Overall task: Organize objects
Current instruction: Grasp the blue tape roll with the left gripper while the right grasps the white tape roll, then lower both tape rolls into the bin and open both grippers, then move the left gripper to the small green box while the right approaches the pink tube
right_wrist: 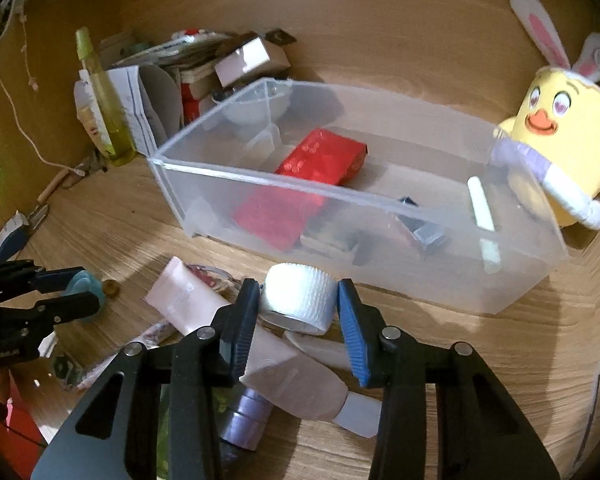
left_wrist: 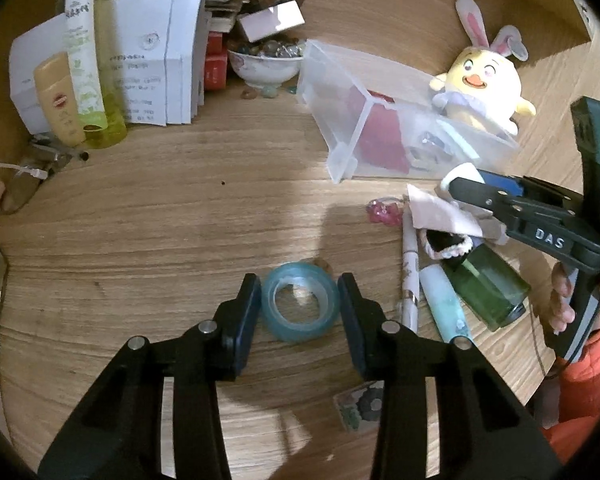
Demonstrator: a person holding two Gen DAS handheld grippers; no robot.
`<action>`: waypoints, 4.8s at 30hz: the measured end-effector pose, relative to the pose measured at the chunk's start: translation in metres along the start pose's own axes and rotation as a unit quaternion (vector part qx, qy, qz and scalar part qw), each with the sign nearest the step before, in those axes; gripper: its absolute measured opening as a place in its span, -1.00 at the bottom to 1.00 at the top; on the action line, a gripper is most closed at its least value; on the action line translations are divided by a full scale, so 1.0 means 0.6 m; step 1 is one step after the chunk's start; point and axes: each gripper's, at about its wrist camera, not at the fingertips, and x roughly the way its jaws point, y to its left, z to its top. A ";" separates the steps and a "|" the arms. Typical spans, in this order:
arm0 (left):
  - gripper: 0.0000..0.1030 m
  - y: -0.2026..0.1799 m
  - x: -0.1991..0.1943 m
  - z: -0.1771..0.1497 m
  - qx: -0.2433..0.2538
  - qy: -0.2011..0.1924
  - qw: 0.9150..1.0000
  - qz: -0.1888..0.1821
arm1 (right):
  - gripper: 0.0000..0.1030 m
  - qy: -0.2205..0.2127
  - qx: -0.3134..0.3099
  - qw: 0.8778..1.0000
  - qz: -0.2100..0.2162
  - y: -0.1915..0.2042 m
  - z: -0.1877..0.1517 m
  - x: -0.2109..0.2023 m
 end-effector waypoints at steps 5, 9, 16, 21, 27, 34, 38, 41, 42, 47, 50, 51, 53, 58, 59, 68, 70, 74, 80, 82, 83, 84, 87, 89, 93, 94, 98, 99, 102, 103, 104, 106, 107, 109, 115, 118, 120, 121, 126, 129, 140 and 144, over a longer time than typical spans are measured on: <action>-0.23 -0.004 -0.025 0.015 -0.002 -0.028 1.000 0.004 | -0.29 -0.023 -0.006 1.000 0.001 0.005 0.008 -0.030; -0.23 -0.013 -0.042 0.035 0.005 -0.051 0.999 0.006 | -0.29 -0.042 -0.004 0.999 0.004 0.003 0.013 -0.056; -0.23 -0.037 -0.054 0.078 0.005 -0.084 0.996 -0.011 | -0.29 -0.074 0.002 0.997 -0.002 -0.013 0.021 -0.097; -0.23 -0.065 -0.056 0.111 0.012 -0.102 0.994 -0.027 | -0.29 -0.093 0.012 0.996 -0.009 -0.035 0.027 -0.121; -0.23 -0.090 -0.053 0.142 0.017 -0.112 0.993 -0.040 | -0.29 -0.114 0.018 0.993 -0.022 -0.062 0.038 -0.144; -0.23 -0.110 -0.045 0.178 0.022 -0.122 0.991 -0.040 | -0.29 -0.135 0.034 0.990 -0.036 -0.101 0.058 -0.157; -0.23 -0.119 -0.033 0.197 0.025 -0.122 0.992 -0.037 | -0.29 -0.138 0.042 0.989 -0.045 -0.122 0.071 -0.153; -0.23 -0.126 -0.017 0.209 0.031 -0.115 0.992 -0.032 | -0.29 -0.133 0.046 0.989 -0.050 -0.135 0.080 -0.142; -0.23 -0.128 -0.011 0.212 0.033 -0.112 0.993 -0.031 | -0.29 -0.129 0.046 0.989 -0.051 -0.138 0.082 -0.136; -0.23 -0.137 0.031 0.225 0.040 -0.080 0.996 -0.027 | -0.29 -0.104 0.051 0.992 -0.056 -0.151 0.089 -0.099; -0.23 -0.139 0.058 0.228 0.045 -0.060 0.997 -0.022 | -0.29 -0.084 0.058 0.993 -0.054 -0.161 0.089 -0.071; -0.23 -0.139 0.066 0.229 0.044 -0.053 0.997 -0.023 | -0.29 -0.078 0.059 0.994 -0.054 -0.163 0.089 -0.062; -0.23 -0.138 0.083 0.231 0.043 -0.040 0.998 -0.024 | -0.29 -0.069 0.059 0.994 -0.053 -0.165 0.087 -0.047; -0.23 -0.141 0.116 0.235 0.050 -0.022 0.998 -0.012 | -0.29 -0.052 0.063 0.996 -0.048 -0.170 0.086 -0.021; -0.23 -0.145 0.121 0.235 0.056 -0.022 0.998 -0.009 | -0.29 -0.050 0.063 0.996 -0.048 -0.171 0.085 -0.018; -0.23 -0.168 0.140 0.238 0.085 -0.017 0.996 0.008 | -0.28 -0.033 0.057 0.997 -0.044 -0.168 0.085 0.000; -0.23 -0.169 0.140 0.239 0.082 -0.014 0.997 0.006 | -0.28 -0.032 0.055 0.997 -0.045 -0.167 0.086 0.001; -0.19 -0.166 0.134 0.241 0.073 -0.011 0.997 -0.002 | -0.27 -0.028 0.054 0.997 -0.041 -0.165 0.086 0.000; 0.15 -0.158 0.089 0.241 0.066 -0.039 0.997 -0.005 | -0.05 -0.046 0.051 0.997 -0.043 -0.159 0.088 -0.024; 0.23 -0.152 0.073 0.239 0.064 -0.048 0.997 -0.005 | 0.04 -0.058 0.050 0.996 -0.047 -0.153 0.088 -0.039; 0.28 -0.148 0.063 0.237 0.062 -0.053 0.997 -0.004 | 0.06 -0.061 0.048 0.996 -0.045 -0.150 0.087 -0.046; 0.37 -0.144 0.055 0.236 0.060 -0.057 0.997 -0.004 | 0.06 -0.064 0.047 0.996 -0.043 -0.148 0.086 -0.051; 0.57 -0.130 0.028 0.226 0.050 -0.071 0.996 0.000 | 0.13 -0.071 0.039 0.996 -0.038 -0.134 0.079 -0.070; 0.63 -0.119 0.012 0.217 0.042 -0.078 0.996 0.003 | 0.19 -0.075 0.033 0.996 -0.035 -0.123 0.072 -0.082; 0.70 -0.100 -0.012 0.192 0.034 -0.086 0.996 0.013 | 0.26 -0.081 0.025 0.996 -0.029 -0.100 0.056 -0.101; 0.70 -0.100 -0.015 0.187 0.035 -0.087 0.996 0.015 | 0.27 -0.081 0.024 0.996 -0.027 -0.095 0.051 -0.104; 0.72 -0.090 -0.030 0.151 0.037 -0.083 0.996 0.023 | 0.30 -0.076 0.019 0.997 -0.023 -0.076 0.029 -0.111; 0.72 -0.087 -0.032 0.140 0.037 -0.079 0.996 0.024 | 0.30 -0.073 0.019 0.997 -0.022 -0.072 0.021 -0.111; 0.72 -0.081 -0.035 0.112 0.035 -0.069 0.997 0.028 | 0.30 -0.058 0.018 0.998 -0.018 -0.061 0.000 -0.105; 0.72 -0.078 -0.038 0.100 0.036 -0.064 0.997 0.031 | 0.30 -0.051 0.018 0.998 -0.016 -0.058 -0.008 -0.101; 0.72 -0.077 -0.040 0.092 0.038 -0.063 0.997 0.033 | 0.30 -0.046 0.018 0.999 -0.014 -0.057 -0.012 -0.099; 0.72 -0.074 -0.047 0.074 0.042 -0.063 0.996 0.038 | 0.30 -0.035 0.018 0.999 -0.008 -0.053 -0.026 -0.094; 0.72 -0.071 -0.052 0.064 0.042 -0.063 0.996 0.039 | 0.30 -0.030 0.018 0.999 -0.007 -0.051 -0.033 -0.092; 0.72 -0.064 -0.057 0.046 0.038 -0.059 0.997 0.036 | 0.30 -0.021 0.018 1.000 -0.005 -0.049 -0.045 -0.088; 0.72 -0.047 -0.051 -0.014 0.017 -0.025 0.999 0.027 | 0.30 0.005 0.023 1.000 -0.012 -0.054 -0.074 -0.072; 0.72 -0.043 -0.049 -0.039 0.008 -0.015 1.000 0.021 | 0.30 0.014 0.020 0.999 -0.021 -0.055 -0.086 -0.067; 0.72 -0.041 -0.049 -0.054 0.003 -0.011 1.000 0.015 | 0.30 0.020 0.017 0.999 -0.023 -0.056 -0.090 -0.063; 0.72 -0.040 -0.049 -0.060 0.000 -0.009 1.000 0.013 | 0.30 0.023 0.015 0.999 -0.024 -0.055 -0.091 -0.061; 0.72 -0.042 -0.049 -0.081 0.003 -0.002 1.000 0.014 | 0.24 0.031 -0.006 0.999 -0.036 -0.044 -0.085 -0.048; 0.72 -0.042 -0.049 -0.090 0.006 0.003 1.000 0.014 | 0.12 0.039 -0.019 0.998 -0.036 -0.035 -0.078 -0.037; 0.44 -0.048 -0.047 -0.101 0.015 -0.008 1.000 0.019 | -0.44 0.041 -0.032 0.998 -0.019 -0.020 -0.071 -0.024; 0.26 -0.051 -0.046 -0.102 0.021 -0.014 0.999 0.023 | -0.46 0.031 -0.035 0.999 -0.025 -0.016 -0.074 -0.033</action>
